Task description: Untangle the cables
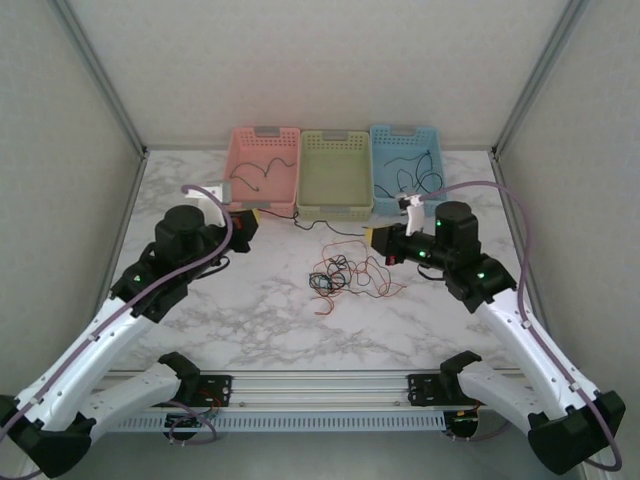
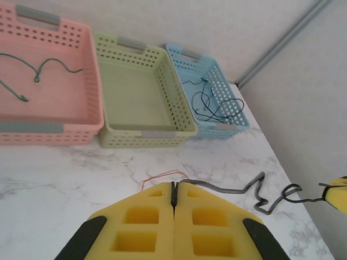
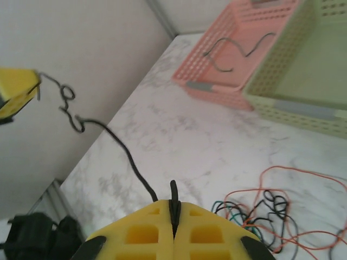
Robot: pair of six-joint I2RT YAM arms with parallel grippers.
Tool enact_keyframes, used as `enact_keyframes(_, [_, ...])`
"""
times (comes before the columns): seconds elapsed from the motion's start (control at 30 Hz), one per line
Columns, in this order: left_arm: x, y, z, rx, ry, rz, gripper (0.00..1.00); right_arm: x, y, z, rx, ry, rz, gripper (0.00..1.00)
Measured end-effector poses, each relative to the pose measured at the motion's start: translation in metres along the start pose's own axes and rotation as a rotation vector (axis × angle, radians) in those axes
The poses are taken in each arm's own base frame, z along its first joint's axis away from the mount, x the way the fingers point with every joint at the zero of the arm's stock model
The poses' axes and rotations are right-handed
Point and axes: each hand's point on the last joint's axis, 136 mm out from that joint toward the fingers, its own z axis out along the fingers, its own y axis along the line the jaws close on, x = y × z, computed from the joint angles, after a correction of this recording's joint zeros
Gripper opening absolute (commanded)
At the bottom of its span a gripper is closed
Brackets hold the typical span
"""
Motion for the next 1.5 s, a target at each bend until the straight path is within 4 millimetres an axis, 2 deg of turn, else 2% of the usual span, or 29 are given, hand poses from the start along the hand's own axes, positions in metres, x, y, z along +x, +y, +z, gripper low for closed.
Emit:
enact_keyframes(0.07, [-0.011,0.016,-0.005,-0.061,-0.045,-0.019,0.0,-0.002,-0.022,-0.005,0.08,-0.024,0.041,0.0])
enact_keyframes(0.13, [-0.016,0.022,-0.008,-0.084,-0.067,-0.026,0.0,0.0,-0.035,-0.007,0.125,-0.026,0.071,0.0])
enact_keyframes(0.27, [-0.01,0.019,-0.003,-0.062,-0.036,-0.032,0.0,0.0,-0.036,-0.006,0.126,-0.029,0.093,0.0])
enact_keyframes(0.3, [-0.007,0.017,0.001,-0.054,-0.018,-0.034,0.07,-0.001,-0.036,-0.006,0.129,-0.031,0.097,0.0])
enact_keyframes(0.37, [0.002,0.017,0.011,-0.046,0.022,-0.039,0.28,-0.003,-0.041,-0.007,0.157,-0.041,0.104,0.0])
enact_keyframes(0.4, [0.005,0.017,0.014,-0.047,0.037,-0.04,0.35,-0.005,-0.045,-0.008,0.185,-0.048,0.109,0.0])
enact_keyframes(0.47, [0.008,0.017,0.017,-0.047,0.05,-0.046,0.42,-0.014,-0.058,-0.009,0.265,-0.067,0.124,0.0])
enact_keyframes(0.57, [0.007,0.016,0.016,-0.042,0.049,-0.045,0.48,-0.034,-0.09,-0.013,0.458,-0.108,0.147,0.0])
enact_keyframes(0.63, [0.008,0.016,0.016,-0.04,0.051,-0.045,0.51,-0.047,-0.119,-0.015,0.601,-0.136,0.163,0.0])
enact_keyframes(0.8, [0.011,0.015,0.015,-0.031,0.067,-0.044,0.57,-0.057,-0.2,-0.013,0.902,-0.129,0.226,0.0])
enact_keyframes(0.93, [0.017,0.015,0.014,-0.029,0.091,-0.042,0.59,-0.067,-0.255,0.011,1.025,-0.098,0.269,0.0])
enact_keyframes(1.03, [0.02,0.015,0.011,-0.023,0.105,-0.042,0.59,-0.077,-0.278,0.035,1.043,-0.092,0.289,0.0])
enact_keyframes(1.17, [0.025,0.016,0.008,-0.022,0.118,-0.042,0.63,-0.095,-0.299,0.066,1.042,-0.099,0.308,0.0])
enact_keyframes(1.2, [0.026,0.016,0.008,-0.021,0.123,-0.041,0.66,-0.098,-0.305,0.074,1.042,-0.1,0.313,0.03])
enact_keyframes(1.3, [0.032,0.016,0.008,-0.013,0.144,-0.041,0.69,-0.1,-0.315,0.091,1.029,-0.089,0.33,0.35])
enact_keyframes(1.33, [0.033,0.016,0.008,-0.012,0.151,-0.041,0.7,-0.098,-0.316,0.095,1.021,-0.078,0.338,0.42])
enact_keyframes(1.43, [0.04,0.016,0.008,-0.005,0.174,-0.043,0.7,-0.092,-0.315,0.099,1.004,-0.045,0.34,0.55])
enact_keyframes(1.5, [0.046,0.017,0.01,-0.001,0.192,-0.045,0.7,-0.093,-0.311,0.099,0.986,-0.036,0.335,0.57])
